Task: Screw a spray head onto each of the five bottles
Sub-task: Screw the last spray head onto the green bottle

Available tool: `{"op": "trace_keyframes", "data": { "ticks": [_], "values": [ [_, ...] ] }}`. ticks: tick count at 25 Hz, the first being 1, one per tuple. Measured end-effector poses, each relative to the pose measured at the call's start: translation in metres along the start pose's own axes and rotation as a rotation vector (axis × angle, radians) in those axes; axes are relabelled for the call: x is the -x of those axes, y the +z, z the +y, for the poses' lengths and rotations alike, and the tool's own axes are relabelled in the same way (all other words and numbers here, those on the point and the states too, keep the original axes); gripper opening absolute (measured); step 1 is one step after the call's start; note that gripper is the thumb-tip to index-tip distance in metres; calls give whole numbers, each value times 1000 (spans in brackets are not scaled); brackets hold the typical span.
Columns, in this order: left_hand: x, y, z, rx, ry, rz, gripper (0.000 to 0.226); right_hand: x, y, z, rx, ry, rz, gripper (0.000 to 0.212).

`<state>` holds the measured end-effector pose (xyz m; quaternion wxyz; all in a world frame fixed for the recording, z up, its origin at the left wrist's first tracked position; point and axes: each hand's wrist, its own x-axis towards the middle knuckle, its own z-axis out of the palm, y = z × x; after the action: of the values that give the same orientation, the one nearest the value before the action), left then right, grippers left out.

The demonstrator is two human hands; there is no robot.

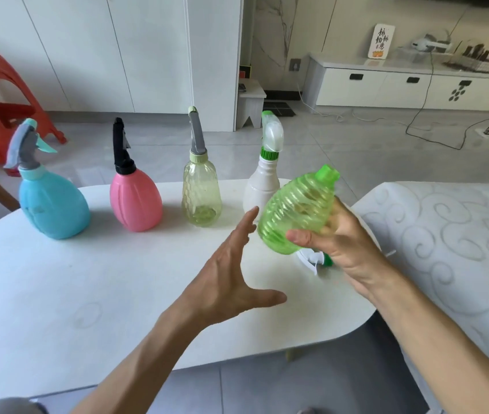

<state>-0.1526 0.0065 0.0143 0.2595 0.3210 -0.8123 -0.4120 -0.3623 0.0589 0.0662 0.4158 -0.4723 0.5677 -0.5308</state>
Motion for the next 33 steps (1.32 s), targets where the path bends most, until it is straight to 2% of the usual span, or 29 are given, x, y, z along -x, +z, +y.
{"op": "trace_keyframes", "data": {
  "ticks": [5,7,9,11,12,14,15,16,19,23,25,27,30,33],
  "values": [
    [2,0,4,131,51,122,134,11,19,5,28,24,-177,72],
    [3,-4,4,147,59,149,124,13,30,7,110,43,-258,73],
    [2,-6,3,160,56,169,108,12,30,5,186,54,-412,75],
    [2,-10,3,160,38,178,102,5,8,-1,302,37,-490,62],
    [2,-11,2,144,25,188,102,0,-8,-3,449,19,-420,55],
    [2,-11,1,98,-3,205,102,-8,-39,3,920,31,-182,42],
    [2,-10,0,85,-15,203,101,-10,-48,9,1134,61,-142,39],
    [2,-9,-1,81,-23,198,101,-10,-52,16,1269,112,-169,37],
    [3,-6,1,67,-11,188,103,-16,-48,40,1385,213,-257,30],
    [4,-3,4,35,26,165,106,-22,-49,50,1474,160,-174,19],
    [5,-6,5,13,29,160,106,-20,-47,47,1441,136,-149,17],
    [5,-12,5,-6,27,175,107,-15,-48,35,1262,96,-49,16],
    [4,-25,3,-22,13,219,109,-15,-50,10,776,18,191,13],
    [6,-28,0,-49,12,222,108,-19,-56,-18,101,-80,396,14]
  ]
}}
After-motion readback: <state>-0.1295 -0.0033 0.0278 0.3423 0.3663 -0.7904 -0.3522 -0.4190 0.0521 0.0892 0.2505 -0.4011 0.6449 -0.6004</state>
